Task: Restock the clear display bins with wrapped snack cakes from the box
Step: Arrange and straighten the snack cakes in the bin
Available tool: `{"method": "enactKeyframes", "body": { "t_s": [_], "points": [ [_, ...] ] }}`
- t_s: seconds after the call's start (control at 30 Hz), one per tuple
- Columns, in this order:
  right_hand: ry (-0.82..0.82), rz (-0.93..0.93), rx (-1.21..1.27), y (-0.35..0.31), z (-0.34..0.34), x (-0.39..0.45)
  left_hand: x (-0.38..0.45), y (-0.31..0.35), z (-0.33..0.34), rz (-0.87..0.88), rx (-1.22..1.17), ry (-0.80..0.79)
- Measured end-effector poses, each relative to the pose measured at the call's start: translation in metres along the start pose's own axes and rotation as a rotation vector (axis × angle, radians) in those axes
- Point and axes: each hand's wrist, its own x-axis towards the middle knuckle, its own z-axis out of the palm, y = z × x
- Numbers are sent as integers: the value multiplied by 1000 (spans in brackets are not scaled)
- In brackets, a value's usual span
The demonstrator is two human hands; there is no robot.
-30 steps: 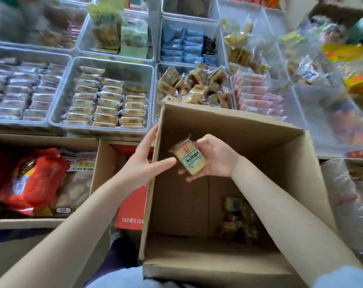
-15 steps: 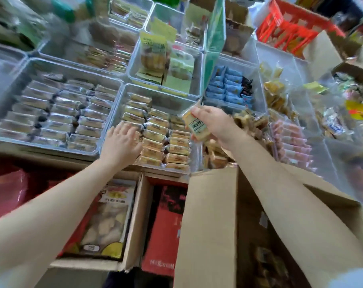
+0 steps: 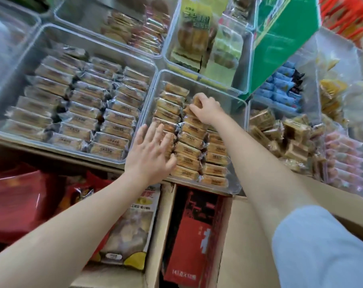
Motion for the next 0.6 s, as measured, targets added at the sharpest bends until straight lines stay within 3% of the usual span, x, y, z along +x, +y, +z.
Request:
{"method": "enactKeyframes", "body": {
  "t_s": [0.07,0.3,0.5,0.6],
  "points": [
    [-15,47,44,-8,11,2,0,1,-2,-5,-7,-1],
    [197,68,-106,-31,39,-2,0,1,0,-2,-31,-12],
    [66,3,-176,-28,28,-34,-1,2,-2,-12,-6,-14],
    [110,-135,-108,-19,1,-90,-3,1,0,-16,2,-8]
  ]
}}
